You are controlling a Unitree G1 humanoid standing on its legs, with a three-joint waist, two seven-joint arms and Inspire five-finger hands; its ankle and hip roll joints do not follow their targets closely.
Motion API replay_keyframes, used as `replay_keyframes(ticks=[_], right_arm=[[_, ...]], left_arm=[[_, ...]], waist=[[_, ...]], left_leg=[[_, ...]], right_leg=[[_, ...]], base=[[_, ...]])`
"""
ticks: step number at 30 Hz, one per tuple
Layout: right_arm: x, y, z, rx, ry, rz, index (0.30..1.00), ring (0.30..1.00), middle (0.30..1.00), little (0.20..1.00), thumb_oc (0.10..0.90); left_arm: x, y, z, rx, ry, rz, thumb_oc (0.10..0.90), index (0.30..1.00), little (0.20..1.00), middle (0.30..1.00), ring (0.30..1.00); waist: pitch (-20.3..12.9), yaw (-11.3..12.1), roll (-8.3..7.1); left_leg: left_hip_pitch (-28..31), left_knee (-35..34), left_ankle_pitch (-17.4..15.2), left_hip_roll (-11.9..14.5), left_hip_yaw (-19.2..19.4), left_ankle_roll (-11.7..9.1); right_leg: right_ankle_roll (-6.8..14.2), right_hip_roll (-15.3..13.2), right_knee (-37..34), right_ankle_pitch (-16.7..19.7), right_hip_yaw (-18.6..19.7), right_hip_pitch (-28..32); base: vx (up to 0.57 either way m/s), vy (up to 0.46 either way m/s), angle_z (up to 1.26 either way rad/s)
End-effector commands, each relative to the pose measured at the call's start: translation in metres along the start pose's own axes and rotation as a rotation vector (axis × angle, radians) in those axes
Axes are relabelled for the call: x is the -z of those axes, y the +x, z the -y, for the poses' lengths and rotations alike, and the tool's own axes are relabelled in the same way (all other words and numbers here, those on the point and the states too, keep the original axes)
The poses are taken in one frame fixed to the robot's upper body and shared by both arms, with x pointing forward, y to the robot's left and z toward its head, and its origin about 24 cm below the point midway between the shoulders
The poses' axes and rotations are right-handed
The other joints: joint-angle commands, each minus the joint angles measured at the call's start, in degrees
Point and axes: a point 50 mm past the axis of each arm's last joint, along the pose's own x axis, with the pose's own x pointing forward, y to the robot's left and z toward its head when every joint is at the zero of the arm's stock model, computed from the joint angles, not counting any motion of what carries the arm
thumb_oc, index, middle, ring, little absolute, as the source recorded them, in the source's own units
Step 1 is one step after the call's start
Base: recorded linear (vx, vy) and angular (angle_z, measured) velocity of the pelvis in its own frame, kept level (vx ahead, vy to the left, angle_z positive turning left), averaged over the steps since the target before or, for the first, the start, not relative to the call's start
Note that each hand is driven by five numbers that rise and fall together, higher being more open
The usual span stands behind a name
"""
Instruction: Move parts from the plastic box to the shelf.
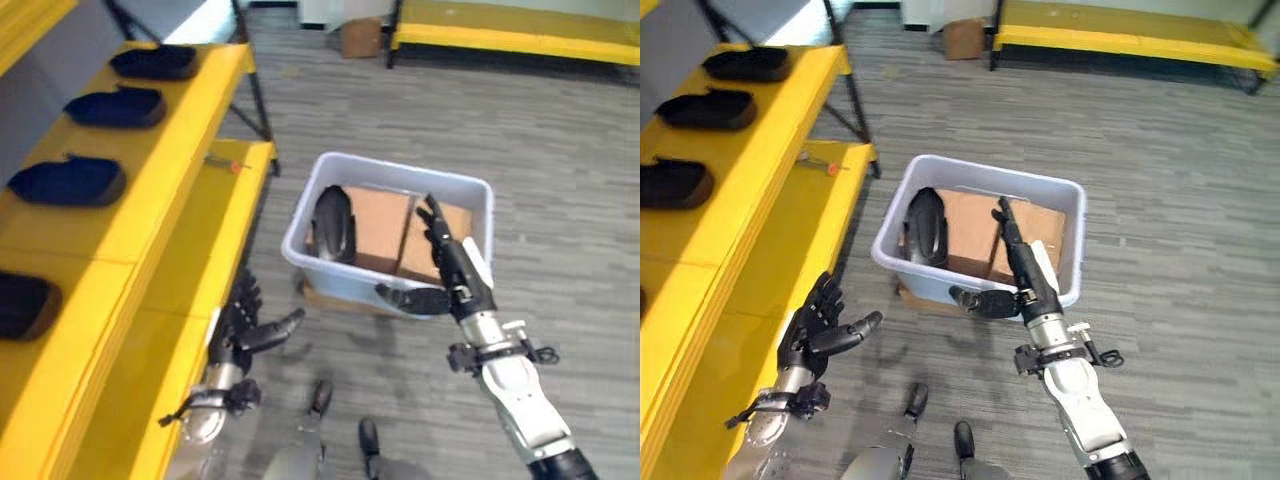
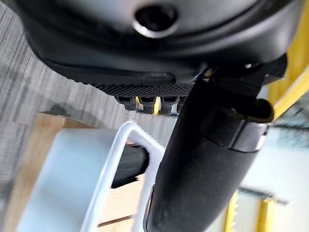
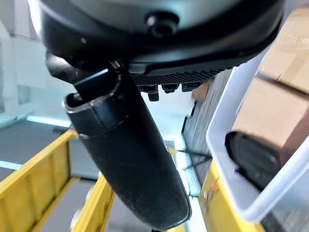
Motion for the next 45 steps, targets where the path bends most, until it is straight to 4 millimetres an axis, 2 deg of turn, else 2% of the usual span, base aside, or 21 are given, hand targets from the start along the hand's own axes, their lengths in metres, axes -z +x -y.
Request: replay_keyframes(ticks=[1,3,6,13,15,16,17,19,20,21,22,24,25,26,28,29,33,37,40,43,45], right_arm=[[-0.047,0.011,0.008,0.026,0.005,0.273,1.0,1.0,1.0,1.0,0.9],[-0.046,0.01,0.008,0.025,0.006,0.267,1.0,1.0,1.0,1.0,0.9],[-0.044,0.011,0.004,0.004,0.018,0.254,1.0,1.0,1.0,1.0,0.9],[-0.043,0.014,0.003,0.002,0.016,0.252,1.0,1.0,1.0,1.0,0.9],[-0.046,0.016,0.003,0.0,0.015,0.266,1.0,1.0,1.0,1.0,0.9],[-0.048,0.017,0.002,-0.006,0.003,0.277,1.0,1.0,1.0,1.0,0.9],[-0.048,0.017,0.002,-0.005,0.003,0.277,1.0,1.0,1.0,1.0,0.9],[-0.053,0.019,0.0,-0.013,-0.004,0.303,1.0,1.0,1.0,1.0,0.9],[-0.055,0.021,-0.002,-0.017,-0.003,0.312,1.0,1.0,1.0,1.0,0.9],[-0.056,0.025,-0.004,-0.02,-0.005,0.322,1.0,1.0,1.0,1.0,0.9],[-0.063,0.037,-0.011,-0.029,0.01,0.355,1.0,1.0,1.0,1.0,0.9],[-0.066,0.044,-0.016,-0.048,0.012,0.364,1.0,1.0,1.0,1.0,0.9],[-0.066,0.044,-0.016,-0.049,0.013,0.364,1.0,1.0,1.0,1.0,0.9],[-0.063,0.042,-0.013,-0.054,0.008,0.349,1.0,1.0,1.0,1.0,0.9],[-0.064,0.042,-0.014,-0.057,0.007,0.354,1.0,1.0,1.0,1.0,0.9],[-0.067,0.043,-0.013,-0.068,-0.007,0.362,1.0,1.0,1.0,1.0,0.9],[-0.079,0.055,-0.011,-0.09,-0.129,0.412,1.0,1.0,1.0,1.0,0.9],[-0.098,0.07,-0.016,-0.131,-0.261,0.492,1.0,1.0,1.0,1.0,0.9],[-0.119,0.092,-0.021,-0.167,-0.403,0.561,1.0,1.0,1.0,1.0,0.9],[-0.142,0.107,-0.019,-0.167,-0.564,0.639,1.0,1.0,1.0,1.0,0.9],[-0.148,0.111,-0.018,-0.163,-0.621,0.658,1.0,1.0,1.0,1.0,0.9]], left_arm=[[-0.053,0.01,0.01,0.085,0.018,0.277,0.9,1.0,1.0,1.0,1.0],[-0.053,0.01,0.009,0.086,0.023,0.277,0.9,1.0,1.0,1.0,1.0],[-0.053,0.008,0.003,0.072,0.044,0.269,0.9,1.0,1.0,1.0,1.0],[-0.057,0.008,-0.006,0.037,0.066,0.277,0.9,1.0,1.0,1.0,1.0],[-0.06,0.01,-0.008,0.029,0.075,0.285,0.9,1.0,1.0,1.0,1.0],[-0.063,0.012,-0.007,0.04,0.091,0.292,0.9,1.0,1.0,1.0,1.0],[-0.063,0.012,-0.007,0.04,0.091,0.292,0.9,1.0,1.0,1.0,1.0],[-0.066,0.014,-0.005,0.057,0.113,0.303,0.9,1.0,1.0,1.0,1.0],[-0.067,0.015,-0.005,0.056,0.121,0.309,0.9,1.0,1.0,1.0,1.0],[-0.069,0.015,-0.006,0.052,0.128,0.313,0.9,1.0,1.0,1.0,1.0],[-0.072,0.013,-0.01,0.024,0.122,0.329,0.9,1.0,1.0,1.0,1.0],[-0.071,0.01,-0.017,-0.021,0.106,0.331,0.9,1.0,1.0,1.0,1.0],[-0.071,0.01,-0.017,-0.022,0.106,0.331,0.9,1.0,1.0,1.0,1.0],[-0.066,0.008,-0.016,-0.032,0.083,0.312,0.9,1.0,1.0,1.0,1.0],[-0.066,0.007,-0.016,-0.031,0.079,0.315,0.9,1.0,1.0,1.0,1.0],[-0.065,0.005,-0.017,-0.04,0.064,0.311,0.9,1.0,1.0,1.0,1.0],[-0.069,0.006,-0.015,-0.024,0.058,0.321,0.9,1.0,1.0,1.0,1.0],[-0.071,0.007,-0.012,-0.008,0.059,0.324,0.9,1.0,1.0,1.0,1.0],[-0.074,0.007,-0.011,0.0,0.049,0.33,0.9,1.0,1.0,1.0,1.0],[-0.074,0.007,-0.011,0.0,0.043,0.331,0.9,1.0,1.0,1.0,1.0],[-0.075,0.007,-0.011,0.0,0.045,0.335,0.9,1.0,1.0,1.0,1.0]], waist=[[-5.94,0.28,-2.47],[-6.13,0.36,-2.6],[-6.44,0.31,-3.5],[-6.31,1.23,-4.87],[-5.88,1.45,-5.23],[-4.91,1.3,-5.43],[-4.93,1.32,-5.46],[-2.48,0.6,-5.15],[-1.73,0.8,-4.92],[-1.03,0.99,-4.87],[0.74,2.58,-5.11],[2.94,3.38,-6.32],[2.98,3.35,-6.33],[2.1,4.04,-7.49],[2.02,4.14,-7.54],[1.99,4.38,-7.5],[3.92,5.13,-6.94],[5.99,6.58,-6.38],[7.85,8.24,-6.07],[9.42,9.66,-5.85],[9.71,10.0,-5.7]], left_leg=[[2.43,-0.08,0.53,0.93,1.51,-0.04],[2.87,0.3,-0.09,0.93,2.43,0.27],[3.2,1.75,-2.89,0.71,6.08,2.22],[2.02,4.51,-5.84,0.21,8.2,3.83],[2.07,5.15,-6.76,0.04,8.29,4.68],[2.7,5.51,-7.3,-0.36,7.9,5.18],[2.57,5.6,-7.33,-0.36,7.93,5.17],[2.84,6.55,-7.65,-0.5,7.66,5.3],[3.16,6.51,-8.06,-0.24,8.26,5.33],[3.58,6.58,-8.62,0.03,8.95,5.19],[4.32,7.29,-9.97,1.23,10.93,4.21],[4.97,9.53,-11.54,2.04,12.09,3.47],[4.95,9.65,-11.6,2.02,12.07,3.48],[3.68,9.33,-11.55,1.52,11.18,2.38],[3.26,9.04,-11.27,1.58,10.81,2.02],[2.35,8.78,-10.58,2.25,9.98,1.33],[-0.95,7.79,-8.45,3.68,7.07,0.02],[-2.18,6.46,-7.14,4.52,5.73,-0.42],[-2.92,4.53,-5.7,5.47,4.81,-0.71],[-3.68,3.15,-4.65,6.0,3.88,-0.97],[-3.96,2.82,-4.35,6.13,3.64,-1.02]], right_leg=[[3.14,-3.43,4.48,-5.1,-4.69,-0.54],[3.33,-3.96,4.49,-5.15,-4.41,-0.42],[5.04,-6.02,3.87,-4.15,-1.95,-1.18],[6.79,-7.87,4.47,-3.67,-0.64,-3.09],[7.46,-8.02,9.31,-4.25,-1.13,-5.2],[8.48,-7.36,15.49,-2.53,-1.47,-7.79],[8.48,-7.33,15.89,-2.7,-1.42,-8.08],[8.65,-6.71,22.98,-0.32,-3.24,-12.43],[8.23,-8.11,23.17,0.24,-5.93,-14.4],[7.82,-9.64,20.89,0.93,-8.58,-15.54],[7.68,-14.71,12.32,2.74,-17.15,-16.98],[8.68,-16.89,7.11,5.92,-22.26,-15.82],[8.7,-16.9,7.05,5.95,-22.28,-15.74],[8.33,-16.5,4.63,5.98,-22.71,-14.27],[8.32,-16.59,4.89,6.54,-23.48,-14.51],[8.12,-16.77,6.08,6.09,-25.43,-14.58],[7.18,-15.94,8.53,4.12,-27.76,-16.74],[6.89,-15.54,10.16,3.16,-28.8,-18.73],[6.68,-15.21,11.18,2.55,-29.26,-20.72],[6.57,-14.92,12.39,1.98,-29.58,-22.44],[6.56,-14.88,12.64,1.87,-29.71,-22.88]], base=[[0.18,0.177,-0.14],[0.11,0.139,-0.48],[0.13,0.222,-0.58],[0.05,0.107,-0.18],[0.06,0.121,-0.03],[0.04,0.096,-0.03],[-0.01,0.058,-0.13],[-0.06,0.068,-0.05],[-0.03,0.069,0.02],[0.03,-0.035,-0.1],[0.05,-0.104,-0.36],[0.07,-0.163,-1.27],[0.11,-0.248,-0.67],[0.07,-0.202,0.44],[0.05,-0.198,0.91],[0.01,-0.274,0.91],[-0.05,-0.26,0.54],[-0.03,-0.112,0.12],[-0.02,-0.101,-0.02],[-0.01,-0.08,0.11],[-0.01,-0.039,0.14]])
